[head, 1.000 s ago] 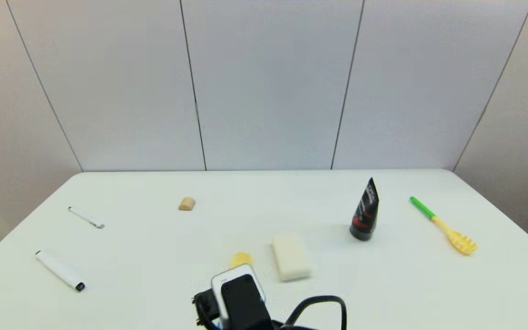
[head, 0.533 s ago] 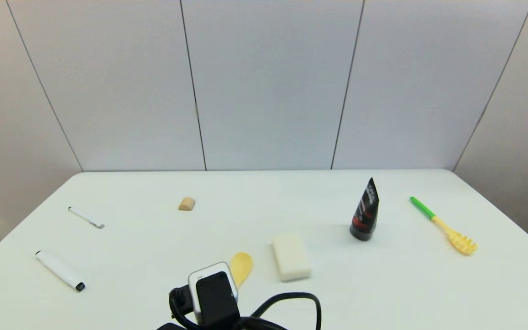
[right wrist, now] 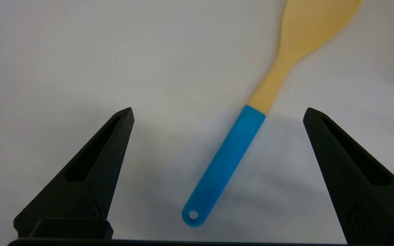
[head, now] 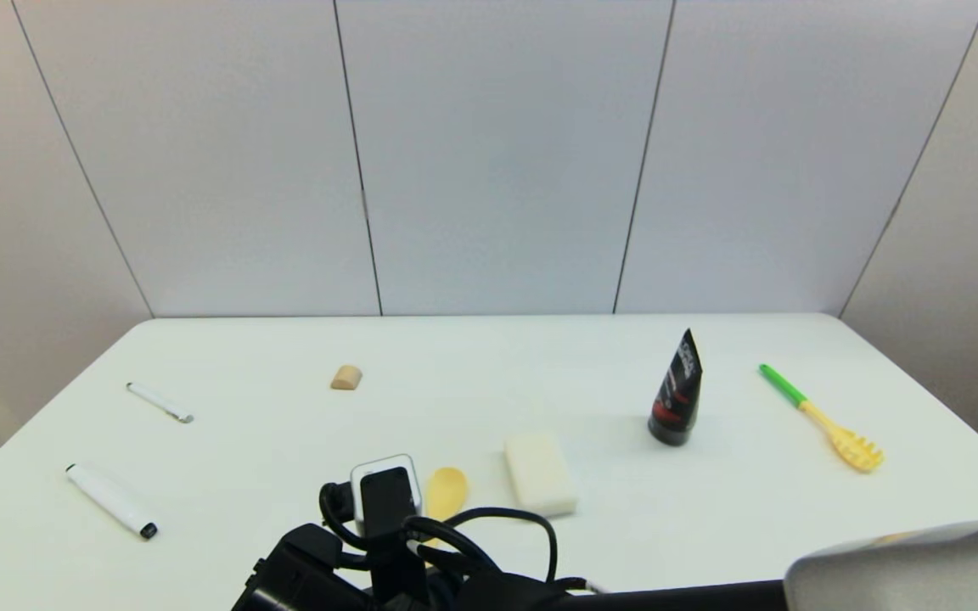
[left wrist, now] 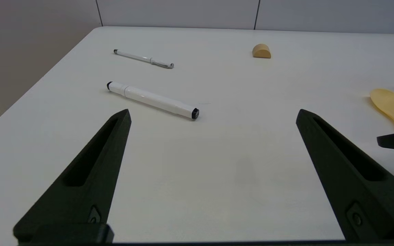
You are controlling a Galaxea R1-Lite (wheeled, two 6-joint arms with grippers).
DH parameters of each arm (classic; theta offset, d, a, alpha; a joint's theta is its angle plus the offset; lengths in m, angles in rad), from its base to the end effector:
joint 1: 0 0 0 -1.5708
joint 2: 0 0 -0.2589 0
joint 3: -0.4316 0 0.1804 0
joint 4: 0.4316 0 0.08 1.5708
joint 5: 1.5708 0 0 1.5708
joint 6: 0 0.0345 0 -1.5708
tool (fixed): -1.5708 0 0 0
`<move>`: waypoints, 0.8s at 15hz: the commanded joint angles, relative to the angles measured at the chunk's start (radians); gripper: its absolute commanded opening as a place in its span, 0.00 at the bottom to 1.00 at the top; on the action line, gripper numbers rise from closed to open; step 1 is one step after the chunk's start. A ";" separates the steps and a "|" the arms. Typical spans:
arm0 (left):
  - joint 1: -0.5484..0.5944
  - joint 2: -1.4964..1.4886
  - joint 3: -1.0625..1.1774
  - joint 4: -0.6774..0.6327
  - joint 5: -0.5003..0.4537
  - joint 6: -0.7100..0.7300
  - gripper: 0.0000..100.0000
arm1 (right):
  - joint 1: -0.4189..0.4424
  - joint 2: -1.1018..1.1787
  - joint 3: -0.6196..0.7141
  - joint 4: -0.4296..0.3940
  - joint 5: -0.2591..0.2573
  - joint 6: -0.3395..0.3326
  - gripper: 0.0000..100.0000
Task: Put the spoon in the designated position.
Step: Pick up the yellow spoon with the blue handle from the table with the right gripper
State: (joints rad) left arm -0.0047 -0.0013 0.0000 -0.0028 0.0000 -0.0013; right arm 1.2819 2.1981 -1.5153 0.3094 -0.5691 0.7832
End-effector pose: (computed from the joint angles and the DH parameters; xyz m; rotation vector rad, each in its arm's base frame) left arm 0.0194 -0.0001 0.0758 -0.0013 -0.0041 -0.0047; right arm 0.1279 0.3650 0.0735 -0.0763 0.7880 0.3599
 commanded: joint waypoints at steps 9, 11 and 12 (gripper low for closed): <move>0.000 0.001 0.000 0.000 0.000 0.000 1.00 | -0.016 0.054 -0.031 0.022 -0.038 0.051 1.00; 0.000 0.001 0.002 0.000 0.000 0.000 1.00 | -0.021 0.055 -0.026 0.027 -0.046 0.054 1.00; 0.000 0.001 0.002 0.000 0.000 0.000 1.00 | -0.024 0.055 -0.023 0.037 -0.046 0.065 1.00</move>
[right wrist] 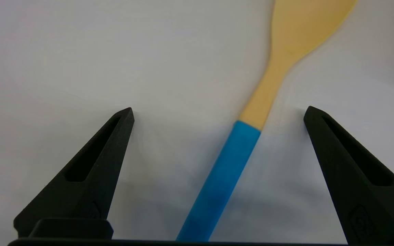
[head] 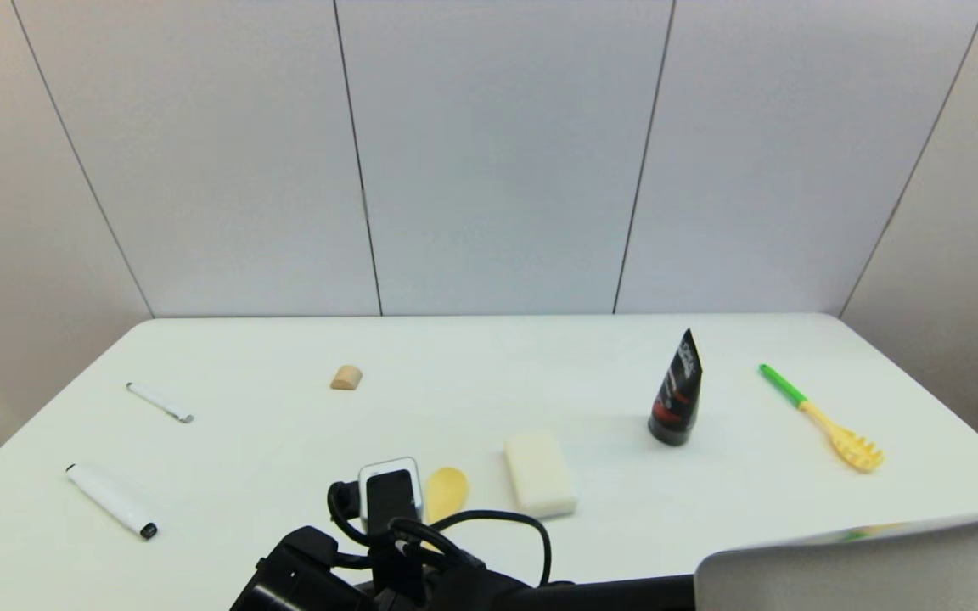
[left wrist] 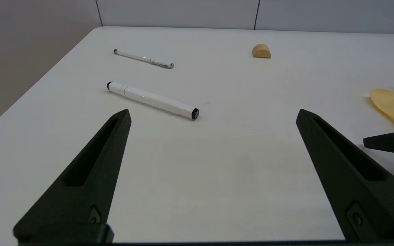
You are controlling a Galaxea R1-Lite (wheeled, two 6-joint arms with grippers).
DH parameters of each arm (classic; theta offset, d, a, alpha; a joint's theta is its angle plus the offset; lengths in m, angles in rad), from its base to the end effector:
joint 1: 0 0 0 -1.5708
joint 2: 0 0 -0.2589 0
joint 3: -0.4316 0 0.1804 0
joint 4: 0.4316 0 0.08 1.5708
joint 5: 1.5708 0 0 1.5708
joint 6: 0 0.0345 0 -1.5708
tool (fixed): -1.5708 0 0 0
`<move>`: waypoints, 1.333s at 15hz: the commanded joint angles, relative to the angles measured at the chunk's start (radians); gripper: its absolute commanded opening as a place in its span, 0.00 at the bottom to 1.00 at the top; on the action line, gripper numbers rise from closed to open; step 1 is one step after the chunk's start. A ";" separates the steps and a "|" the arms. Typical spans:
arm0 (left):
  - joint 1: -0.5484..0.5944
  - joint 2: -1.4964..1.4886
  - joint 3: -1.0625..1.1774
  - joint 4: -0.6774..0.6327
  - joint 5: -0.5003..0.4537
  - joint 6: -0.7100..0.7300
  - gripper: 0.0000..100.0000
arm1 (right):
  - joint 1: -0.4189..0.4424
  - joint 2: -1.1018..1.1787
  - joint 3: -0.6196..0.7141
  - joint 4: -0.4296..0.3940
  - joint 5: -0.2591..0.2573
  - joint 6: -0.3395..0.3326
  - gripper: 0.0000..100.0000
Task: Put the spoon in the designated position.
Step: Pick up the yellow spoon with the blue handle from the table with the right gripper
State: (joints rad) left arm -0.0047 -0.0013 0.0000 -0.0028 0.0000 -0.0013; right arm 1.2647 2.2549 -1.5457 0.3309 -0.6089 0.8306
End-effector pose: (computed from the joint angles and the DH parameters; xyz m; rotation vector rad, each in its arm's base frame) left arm 0.0194 -0.0001 0.0758 -0.0013 -0.0041 -0.0047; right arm 0.1369 0.3678 0.0578 -0.0718 0.7871 0.2821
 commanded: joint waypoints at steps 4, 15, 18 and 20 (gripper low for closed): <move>0.000 0.001 0.000 0.000 0.000 0.000 1.00 | 0.001 -0.009 0.009 0.043 -0.006 0.033 1.00; 0.000 0.001 0.000 0.000 0.000 0.000 1.00 | 0.013 -0.015 0.003 0.050 -0.006 0.028 0.00; 0.000 0.001 0.000 0.000 0.000 0.000 1.00 | 0.013 -0.017 0.003 0.048 -0.006 0.028 0.00; 0.000 0.001 0.000 0.000 0.000 0.000 1.00 | 0.013 -0.017 -0.001 0.048 -0.006 0.028 0.00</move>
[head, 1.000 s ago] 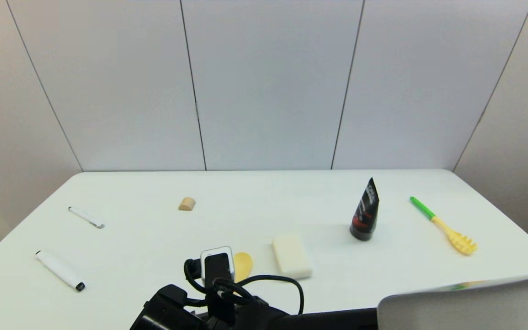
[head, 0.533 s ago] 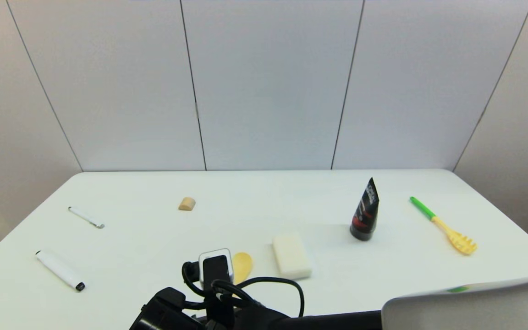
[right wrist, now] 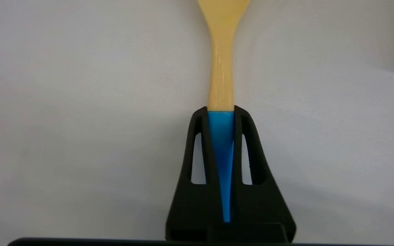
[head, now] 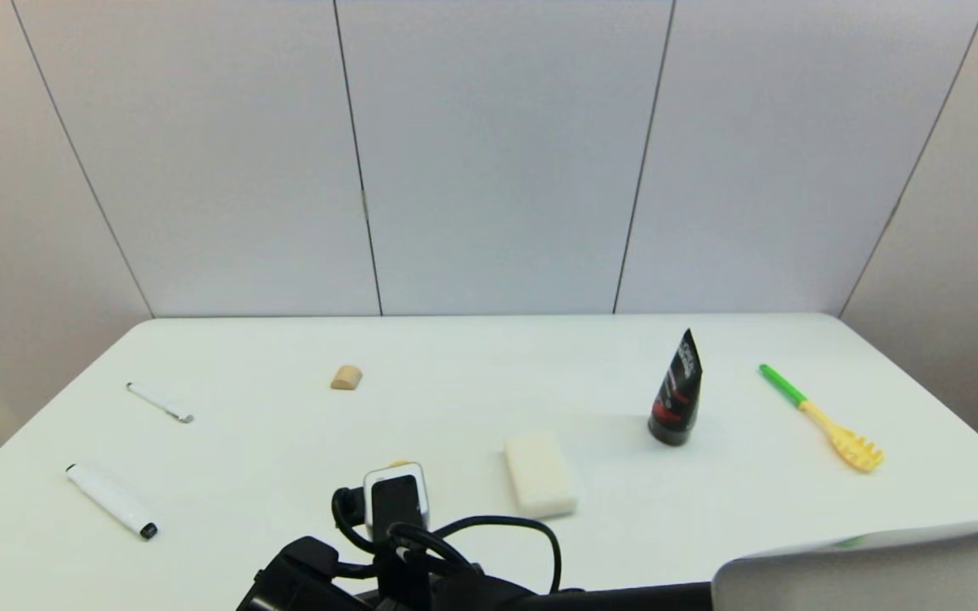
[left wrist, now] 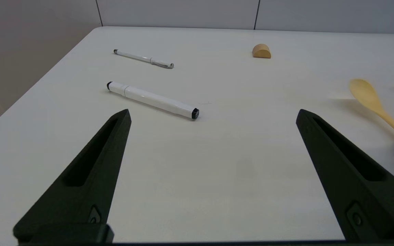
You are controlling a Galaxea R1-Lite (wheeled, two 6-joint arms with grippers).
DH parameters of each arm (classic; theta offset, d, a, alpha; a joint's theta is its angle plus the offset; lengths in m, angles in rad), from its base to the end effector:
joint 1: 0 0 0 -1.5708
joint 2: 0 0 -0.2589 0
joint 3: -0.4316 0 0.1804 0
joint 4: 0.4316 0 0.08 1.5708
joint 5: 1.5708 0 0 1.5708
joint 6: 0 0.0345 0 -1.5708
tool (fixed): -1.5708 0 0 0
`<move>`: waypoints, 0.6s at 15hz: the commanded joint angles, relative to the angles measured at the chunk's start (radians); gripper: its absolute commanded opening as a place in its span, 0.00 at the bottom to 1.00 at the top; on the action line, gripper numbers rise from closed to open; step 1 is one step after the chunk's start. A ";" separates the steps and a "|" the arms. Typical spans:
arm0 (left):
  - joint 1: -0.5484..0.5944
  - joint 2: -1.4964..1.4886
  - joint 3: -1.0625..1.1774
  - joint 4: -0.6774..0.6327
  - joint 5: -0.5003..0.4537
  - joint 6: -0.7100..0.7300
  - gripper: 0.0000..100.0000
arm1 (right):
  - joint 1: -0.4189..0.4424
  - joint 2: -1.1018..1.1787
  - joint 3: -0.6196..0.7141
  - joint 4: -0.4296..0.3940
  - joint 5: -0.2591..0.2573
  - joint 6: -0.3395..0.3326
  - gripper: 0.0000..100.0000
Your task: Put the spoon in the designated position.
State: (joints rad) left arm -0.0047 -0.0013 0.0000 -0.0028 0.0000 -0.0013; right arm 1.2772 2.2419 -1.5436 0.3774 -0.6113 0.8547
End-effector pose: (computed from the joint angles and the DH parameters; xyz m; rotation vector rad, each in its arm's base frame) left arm 0.0194 -0.0001 0.0758 -0.0013 -0.0041 -0.0047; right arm 0.1308 0.3642 0.0600 -0.0851 0.8035 0.2700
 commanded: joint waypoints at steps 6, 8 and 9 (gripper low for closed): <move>0.000 0.001 0.000 0.000 0.000 0.000 1.00 | -0.002 -0.084 -0.003 0.023 -0.005 -0.009 0.00; 0.000 0.001 0.000 0.000 0.000 0.000 1.00 | -0.016 -0.160 -0.001 0.047 -0.010 -0.043 0.00; 0.000 0.001 0.000 0.000 0.000 0.000 1.00 | -0.030 -0.209 0.004 0.061 -0.010 -0.065 0.00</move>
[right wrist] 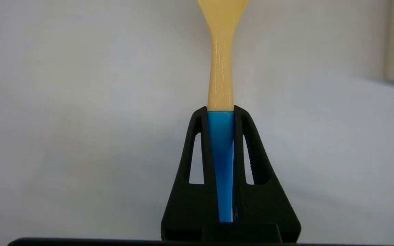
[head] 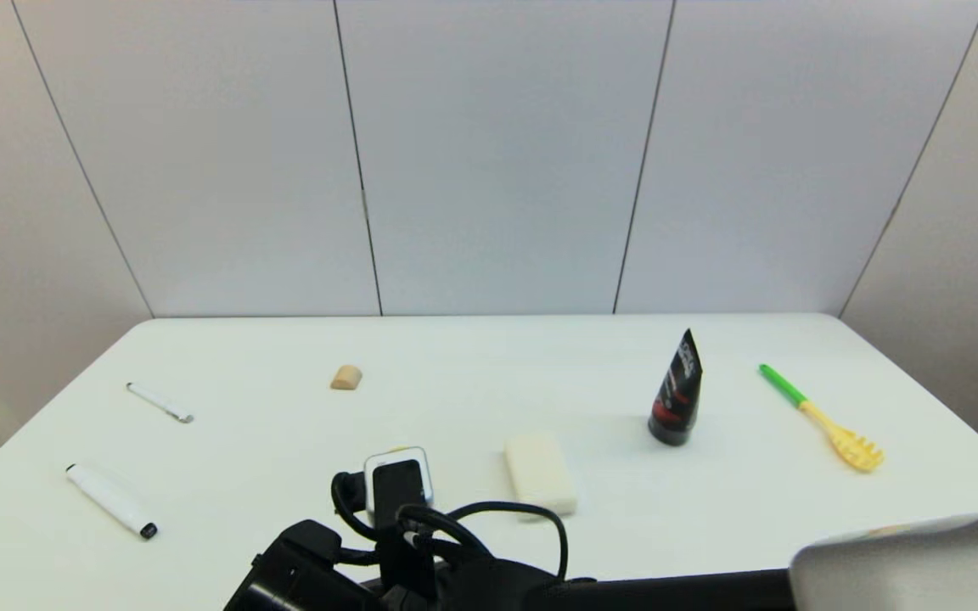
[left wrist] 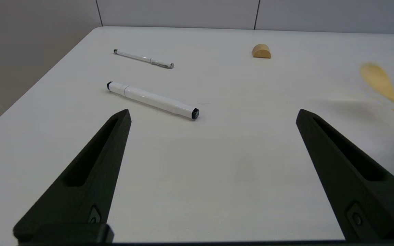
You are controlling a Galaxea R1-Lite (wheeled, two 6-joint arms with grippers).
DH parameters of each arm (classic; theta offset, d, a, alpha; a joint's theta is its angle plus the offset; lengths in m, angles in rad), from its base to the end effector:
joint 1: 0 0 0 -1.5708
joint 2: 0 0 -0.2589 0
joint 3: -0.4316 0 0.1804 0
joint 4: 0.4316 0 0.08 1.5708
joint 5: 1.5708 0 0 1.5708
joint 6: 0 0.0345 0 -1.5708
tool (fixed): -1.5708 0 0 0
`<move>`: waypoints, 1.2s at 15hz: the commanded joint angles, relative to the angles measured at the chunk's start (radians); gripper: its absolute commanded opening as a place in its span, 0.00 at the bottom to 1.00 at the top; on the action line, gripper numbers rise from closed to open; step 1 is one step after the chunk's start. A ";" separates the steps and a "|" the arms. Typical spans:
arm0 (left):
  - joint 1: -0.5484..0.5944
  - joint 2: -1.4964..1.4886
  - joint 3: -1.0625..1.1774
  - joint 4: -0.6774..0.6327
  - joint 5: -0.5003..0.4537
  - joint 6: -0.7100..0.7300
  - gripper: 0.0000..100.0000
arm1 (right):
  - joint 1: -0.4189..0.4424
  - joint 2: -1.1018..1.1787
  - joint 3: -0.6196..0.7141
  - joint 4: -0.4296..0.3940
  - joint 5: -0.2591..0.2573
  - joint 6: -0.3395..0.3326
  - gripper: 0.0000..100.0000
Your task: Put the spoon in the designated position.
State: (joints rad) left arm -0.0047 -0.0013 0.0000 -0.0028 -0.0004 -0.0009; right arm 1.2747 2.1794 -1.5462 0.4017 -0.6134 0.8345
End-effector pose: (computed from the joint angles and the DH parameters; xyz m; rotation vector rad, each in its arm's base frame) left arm 0.0194 -0.0001 0.0758 -0.0009 -0.0041 -0.0051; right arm 0.1299 0.3577 0.0833 -0.0683 0.7817 0.2891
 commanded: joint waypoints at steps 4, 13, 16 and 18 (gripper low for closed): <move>0.000 0.001 0.000 0.000 0.000 -0.001 1.00 | -0.170 -0.357 0.012 0.054 -0.006 -0.230 0.00; 0.000 0.001 0.000 0.000 0.000 -0.001 1.00 | -0.623 -0.579 0.100 0.042 0.004 -0.638 0.00; 0.000 0.001 0.000 0.000 0.000 -0.001 1.00 | -0.729 -0.612 0.150 0.040 0.021 -0.722 0.00; 0.000 0.001 0.000 0.000 0.000 -0.001 1.00 | -0.781 -0.632 0.182 0.040 0.063 -0.758 0.00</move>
State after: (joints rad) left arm -0.0047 -0.0013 0.0000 -0.0028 0.0000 -0.0013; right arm 0.5517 1.5843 -1.4000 0.4406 -0.5781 0.1043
